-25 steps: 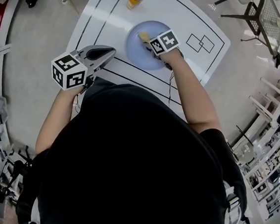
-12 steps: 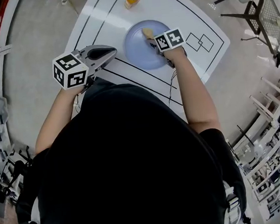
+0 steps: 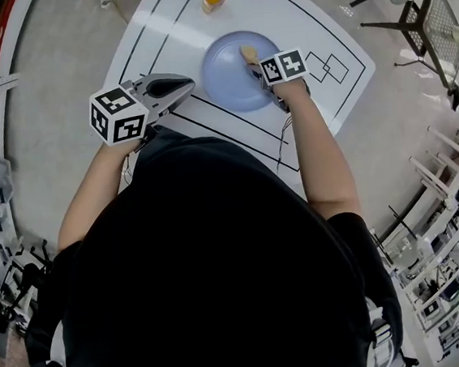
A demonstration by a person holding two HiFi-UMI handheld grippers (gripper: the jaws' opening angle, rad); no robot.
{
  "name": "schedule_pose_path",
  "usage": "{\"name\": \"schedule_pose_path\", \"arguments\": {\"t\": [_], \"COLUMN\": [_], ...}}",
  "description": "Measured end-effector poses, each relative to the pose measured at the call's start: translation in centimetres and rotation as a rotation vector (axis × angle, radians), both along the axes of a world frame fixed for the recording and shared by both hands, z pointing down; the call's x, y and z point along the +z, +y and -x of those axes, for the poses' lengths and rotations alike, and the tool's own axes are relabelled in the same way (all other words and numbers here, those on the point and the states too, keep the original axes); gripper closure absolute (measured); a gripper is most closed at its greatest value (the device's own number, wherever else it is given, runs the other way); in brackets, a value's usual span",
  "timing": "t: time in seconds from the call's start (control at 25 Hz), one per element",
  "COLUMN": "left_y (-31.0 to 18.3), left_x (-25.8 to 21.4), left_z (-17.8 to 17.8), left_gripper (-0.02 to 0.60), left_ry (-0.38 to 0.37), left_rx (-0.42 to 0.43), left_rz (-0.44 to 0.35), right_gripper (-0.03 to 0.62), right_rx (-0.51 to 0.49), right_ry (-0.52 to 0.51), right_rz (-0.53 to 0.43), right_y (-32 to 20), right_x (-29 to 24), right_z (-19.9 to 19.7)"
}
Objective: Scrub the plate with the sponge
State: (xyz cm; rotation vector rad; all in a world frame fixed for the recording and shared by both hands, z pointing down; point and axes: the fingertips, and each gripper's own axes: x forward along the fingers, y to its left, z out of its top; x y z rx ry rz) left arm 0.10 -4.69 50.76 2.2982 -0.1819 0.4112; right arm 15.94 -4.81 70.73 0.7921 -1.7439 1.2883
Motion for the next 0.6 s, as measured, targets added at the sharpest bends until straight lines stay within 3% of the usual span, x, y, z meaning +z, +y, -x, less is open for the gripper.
{"name": "schedule_pose_path", "arguments": {"t": [0.6], "left_y": [1.7], "left_x": [-0.7], "left_z": [-0.4], "left_gripper": [0.572], "left_ry": [0.014], "left_rx": [0.005], "left_rz": [-0.010], "right_gripper": [0.552], "right_rx": [0.032], "right_ry": [0.043], "right_rz": [0.034], "right_y": [3.5], "right_x": [-0.1], "right_z": [-1.3]}}
